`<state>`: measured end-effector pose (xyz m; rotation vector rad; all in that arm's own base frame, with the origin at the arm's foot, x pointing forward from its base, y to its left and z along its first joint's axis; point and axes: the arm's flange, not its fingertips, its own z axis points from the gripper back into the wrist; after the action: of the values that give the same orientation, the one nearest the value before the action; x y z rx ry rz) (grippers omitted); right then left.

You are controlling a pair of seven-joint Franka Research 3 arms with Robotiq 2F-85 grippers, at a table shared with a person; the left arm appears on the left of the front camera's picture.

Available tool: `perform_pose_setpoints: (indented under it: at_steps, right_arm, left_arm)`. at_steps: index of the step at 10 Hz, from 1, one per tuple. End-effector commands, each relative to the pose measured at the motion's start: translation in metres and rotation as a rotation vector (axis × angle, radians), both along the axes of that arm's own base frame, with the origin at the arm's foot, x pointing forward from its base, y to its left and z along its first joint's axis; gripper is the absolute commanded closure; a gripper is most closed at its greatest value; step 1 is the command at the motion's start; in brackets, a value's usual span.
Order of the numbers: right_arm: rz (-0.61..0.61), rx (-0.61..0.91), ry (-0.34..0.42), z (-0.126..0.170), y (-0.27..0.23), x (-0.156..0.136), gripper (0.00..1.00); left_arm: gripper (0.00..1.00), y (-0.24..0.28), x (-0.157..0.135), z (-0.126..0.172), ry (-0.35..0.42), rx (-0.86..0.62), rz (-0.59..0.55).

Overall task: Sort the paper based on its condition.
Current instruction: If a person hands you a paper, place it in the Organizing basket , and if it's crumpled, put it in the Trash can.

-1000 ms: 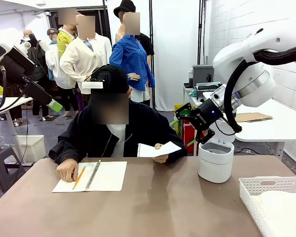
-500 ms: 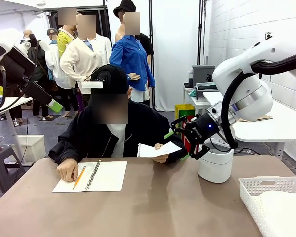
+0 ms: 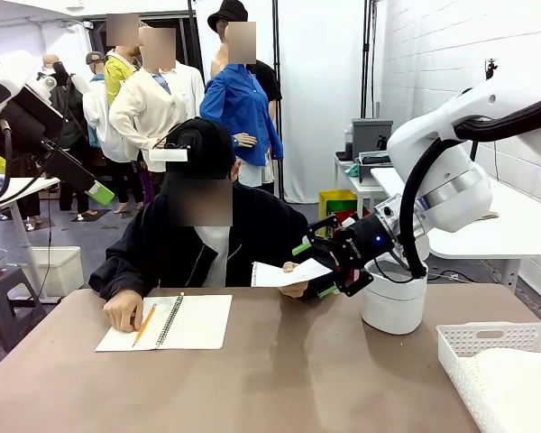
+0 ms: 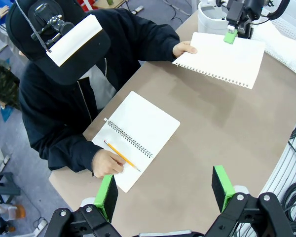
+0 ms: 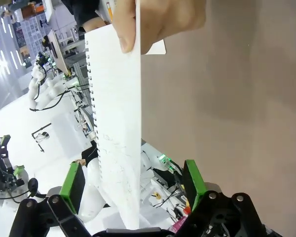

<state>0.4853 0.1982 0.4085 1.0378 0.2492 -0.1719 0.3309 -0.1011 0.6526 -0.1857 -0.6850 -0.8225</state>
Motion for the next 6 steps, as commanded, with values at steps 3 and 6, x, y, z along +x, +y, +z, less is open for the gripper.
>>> perform_pose_setpoints:
  at_steps: [3,6]
  right_arm:
    - [0.000,0.000,0.000,0.0000,0.0000,0.0000,0.00]
    - [0.003,0.004,-0.012,-0.0003,-0.0005,0.0019,0.00]
  left_arm:
    - [0.00,-0.0017,-0.0012,-0.0001,0.003,0.002,0.015]
    - [0.00,-0.0017,-0.0012,-0.0001,0.003,0.002,0.015]
